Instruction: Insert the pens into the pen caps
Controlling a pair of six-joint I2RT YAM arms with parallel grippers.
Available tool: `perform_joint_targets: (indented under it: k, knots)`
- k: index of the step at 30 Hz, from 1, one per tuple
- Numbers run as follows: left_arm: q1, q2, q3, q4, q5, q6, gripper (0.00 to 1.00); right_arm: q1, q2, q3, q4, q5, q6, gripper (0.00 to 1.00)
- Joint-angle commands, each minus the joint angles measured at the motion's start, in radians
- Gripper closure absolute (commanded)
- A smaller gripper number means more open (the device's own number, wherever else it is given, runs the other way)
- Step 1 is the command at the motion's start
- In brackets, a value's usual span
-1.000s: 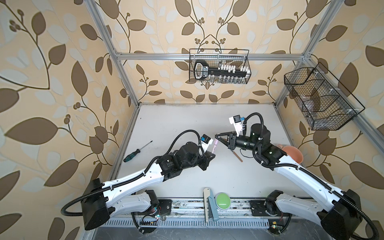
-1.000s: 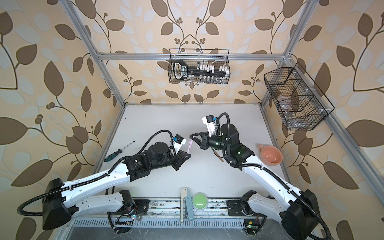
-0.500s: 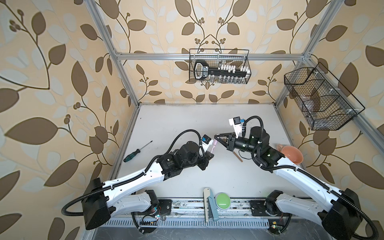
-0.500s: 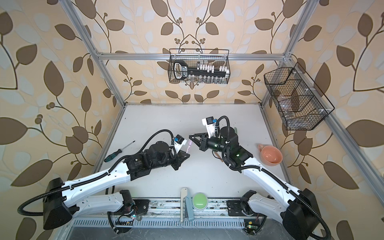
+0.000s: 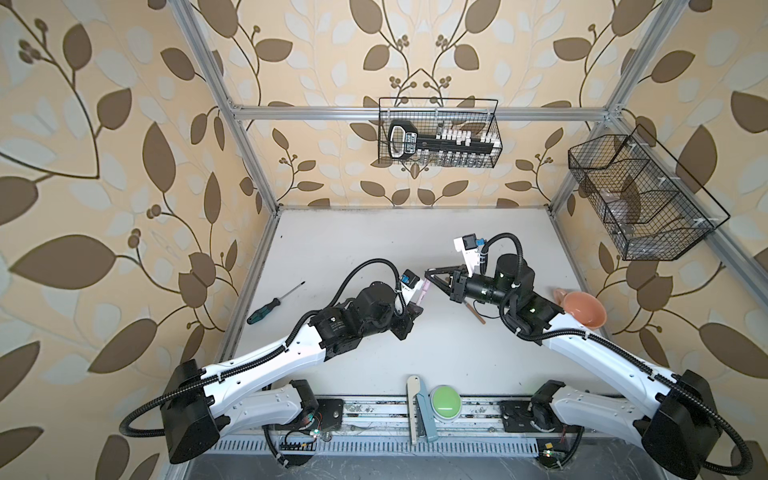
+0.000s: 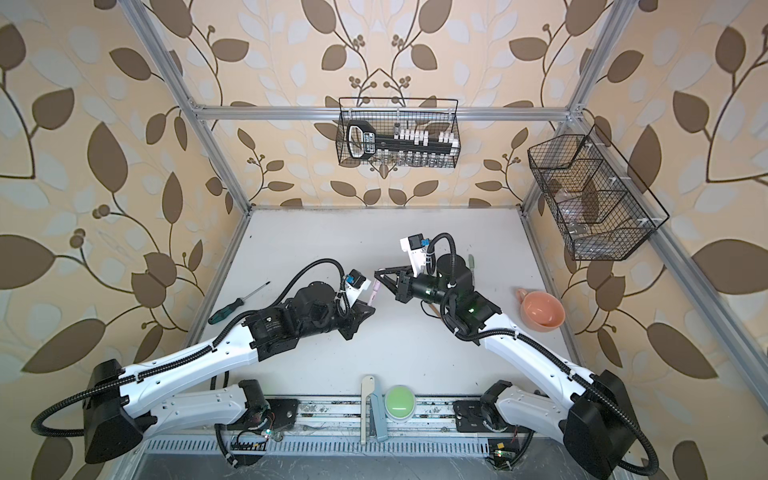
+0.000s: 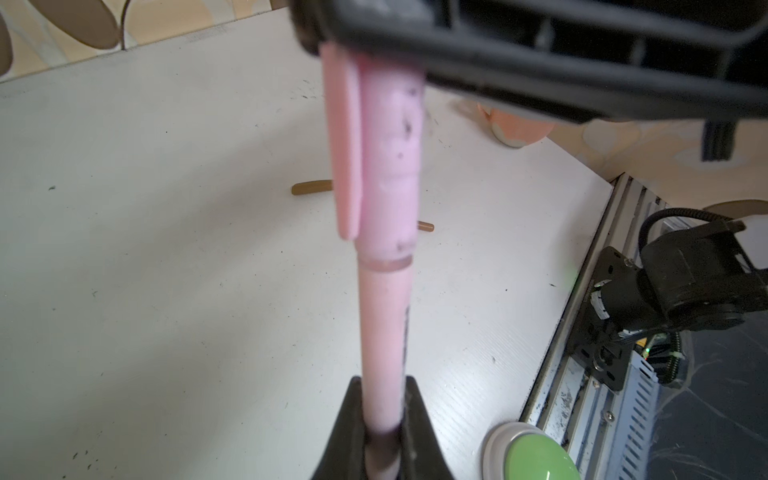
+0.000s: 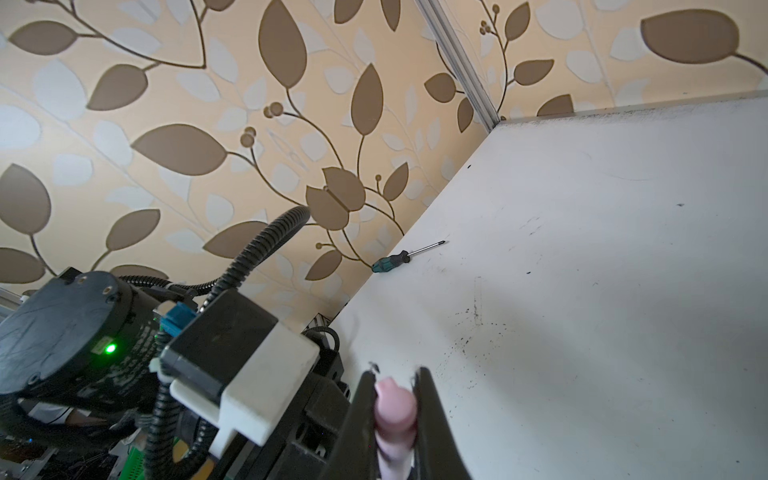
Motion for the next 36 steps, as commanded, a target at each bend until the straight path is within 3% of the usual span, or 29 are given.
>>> perform_joint_targets:
  k: [1, 9, 15, 19, 23, 27, 36]
  knots:
    - [0.047, -0.076, 0.100, 0.373, -0.065, 0.021, 1.00, 0.072, 0.037, -0.099, -0.215, -0.152, 0.026, 1.00]
    - [0.094, -0.074, 0.094, 0.449, -0.035, -0.024, 1.00, 0.116, 0.056, -0.135, -0.145, -0.131, 0.078, 1.00]
    - [0.099, -0.053, 0.078, 0.405, 0.019, -0.065, 1.00, 0.062, -0.012, -0.080, -0.192, -0.104, 0.055, 1.00]
    - [0.099, -0.023, 0.021, 0.374, 0.112, -0.136, 1.00, 0.013, -0.064, 0.000, -0.214, -0.096, 0.021, 0.92]
    - [0.094, -0.024, -0.075, 0.394, 0.125, -0.213, 1.00, -0.004, -0.121, 0.063, -0.233, -0.071, -0.026, 0.67]
    - [0.091, -0.054, -0.142, 0.410, 0.112, -0.269, 1.00, -0.013, -0.183, 0.061, -0.235, -0.028, -0.034, 0.54]
    - [0.070, -0.051, -0.153, 0.425, 0.149, -0.296, 1.00, 0.016, -0.106, 0.051, -0.208, -0.027, -0.036, 0.49]
